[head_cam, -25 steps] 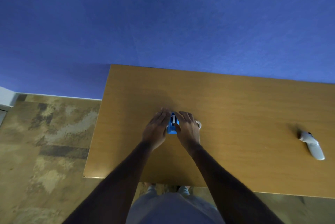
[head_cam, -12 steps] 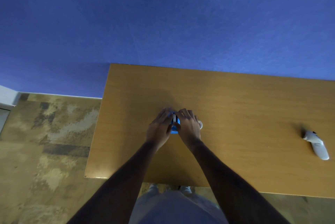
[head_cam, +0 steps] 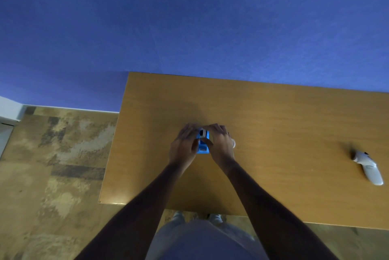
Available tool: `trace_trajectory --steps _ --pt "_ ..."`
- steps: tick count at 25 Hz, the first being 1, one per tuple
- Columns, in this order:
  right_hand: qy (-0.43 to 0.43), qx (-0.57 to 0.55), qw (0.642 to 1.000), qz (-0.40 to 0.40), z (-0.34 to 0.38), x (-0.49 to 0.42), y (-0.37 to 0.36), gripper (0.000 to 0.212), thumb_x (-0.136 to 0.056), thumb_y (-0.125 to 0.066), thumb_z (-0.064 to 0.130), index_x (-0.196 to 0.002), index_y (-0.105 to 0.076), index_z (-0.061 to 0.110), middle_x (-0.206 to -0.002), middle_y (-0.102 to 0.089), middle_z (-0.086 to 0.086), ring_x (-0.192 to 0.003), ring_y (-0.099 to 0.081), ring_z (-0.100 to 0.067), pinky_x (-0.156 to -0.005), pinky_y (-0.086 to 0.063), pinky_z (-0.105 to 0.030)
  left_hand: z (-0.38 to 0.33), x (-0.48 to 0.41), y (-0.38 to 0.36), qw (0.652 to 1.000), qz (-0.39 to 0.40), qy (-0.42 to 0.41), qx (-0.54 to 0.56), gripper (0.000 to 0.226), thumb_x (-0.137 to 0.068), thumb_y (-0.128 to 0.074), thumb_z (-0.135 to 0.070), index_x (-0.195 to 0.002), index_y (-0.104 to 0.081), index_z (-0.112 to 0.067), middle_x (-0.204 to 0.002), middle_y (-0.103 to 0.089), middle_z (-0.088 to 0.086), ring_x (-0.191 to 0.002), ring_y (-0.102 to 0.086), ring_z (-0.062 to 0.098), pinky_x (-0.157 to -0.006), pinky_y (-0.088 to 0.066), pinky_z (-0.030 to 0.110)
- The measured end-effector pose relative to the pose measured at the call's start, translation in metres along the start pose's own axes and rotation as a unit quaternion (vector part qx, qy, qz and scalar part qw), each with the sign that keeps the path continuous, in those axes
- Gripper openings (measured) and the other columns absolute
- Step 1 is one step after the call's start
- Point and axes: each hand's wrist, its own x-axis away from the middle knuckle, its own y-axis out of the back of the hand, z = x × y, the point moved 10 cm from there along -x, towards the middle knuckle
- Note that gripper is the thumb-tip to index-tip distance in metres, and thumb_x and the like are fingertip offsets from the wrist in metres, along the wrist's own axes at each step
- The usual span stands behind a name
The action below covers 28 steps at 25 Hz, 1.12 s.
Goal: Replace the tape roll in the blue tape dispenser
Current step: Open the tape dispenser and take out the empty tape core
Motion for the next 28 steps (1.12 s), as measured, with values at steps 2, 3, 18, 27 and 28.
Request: trace_trajectory --steps 2,3,18,27,28 --pt "-0.022 -0.079 0.996 -0.022 -0.005 0.000 0.006 0.040 -0.094 -0.081 0.012 -0.132 -0.072 0.016 -0.130 -0.076 -0.003 -0.123 -0.065 -0.027 -0.104 -0.055 -0.048 0.000 -0.001 0.007 0.998 -0.037 0.019 0.037 0.033 -0.100 -0.066 -0.007 -0.132 -0.072 -0.013 -0.139 -0.072 0.004 -0.138 -0.061 0.028 -0.110 -0.054 0.044" --pt "-0.032 -0.124 0.991 -0.032 -0.007 0.001 0.009 0.038 -0.092 -0.084 0.014 -0.128 -0.074 0.016 -0.126 -0.078 -0.003 -0.118 -0.069 -0.026 -0.101 -0.058 -0.048 0.000 -0.001 0.009 0.996 -0.054 0.030 0.068 0.029 -0.099 -0.069 -0.006 -0.127 -0.075 -0.013 -0.131 -0.076 0.005 -0.128 -0.066 0.029 -0.104 -0.056 0.044" --pt "-0.120 -0.544 0.831 -0.004 -0.019 0.074 0.033 0.026 -0.088 -0.083 0.000 -0.108 -0.085 0.015 -0.110 -0.084 -0.018 -0.100 -0.081 -0.029 -0.100 -0.064 -0.052 -0.042 0.053 0.039 0.959 -0.104 0.016 0.265 0.033 -0.088 -0.089 -0.025 -0.117 -0.073 -0.021 -0.113 -0.076 -0.010 -0.089 -0.072 -0.006 -0.072 -0.051 0.007" --pt "-0.068 -0.589 0.805 -0.010 0.003 0.103 0.065 0.047 -0.078 -0.092 0.041 -0.117 -0.083 0.015 -0.118 -0.084 -0.011 -0.113 -0.080 -0.024 -0.098 -0.066 -0.035 -0.042 0.071 0.049 0.836 -0.042 0.109 0.537 0.046 -0.083 -0.088 0.001 -0.120 -0.070 -0.019 -0.123 -0.080 0.006 -0.109 -0.079 0.026 -0.098 -0.064 0.051" --pt "-0.061 -0.588 0.807 -0.015 0.006 0.106 0.064 0.047 -0.079 -0.092 0.041 -0.117 -0.083 0.015 -0.118 -0.084 -0.013 -0.113 -0.080 -0.025 -0.098 -0.066 -0.036 -0.043 0.073 0.051 0.833 -0.040 0.110 0.541 0.044 -0.083 -0.087 0.003 -0.118 -0.072 -0.020 -0.123 -0.080 0.008 -0.108 -0.079 0.025 -0.099 -0.064 0.050"
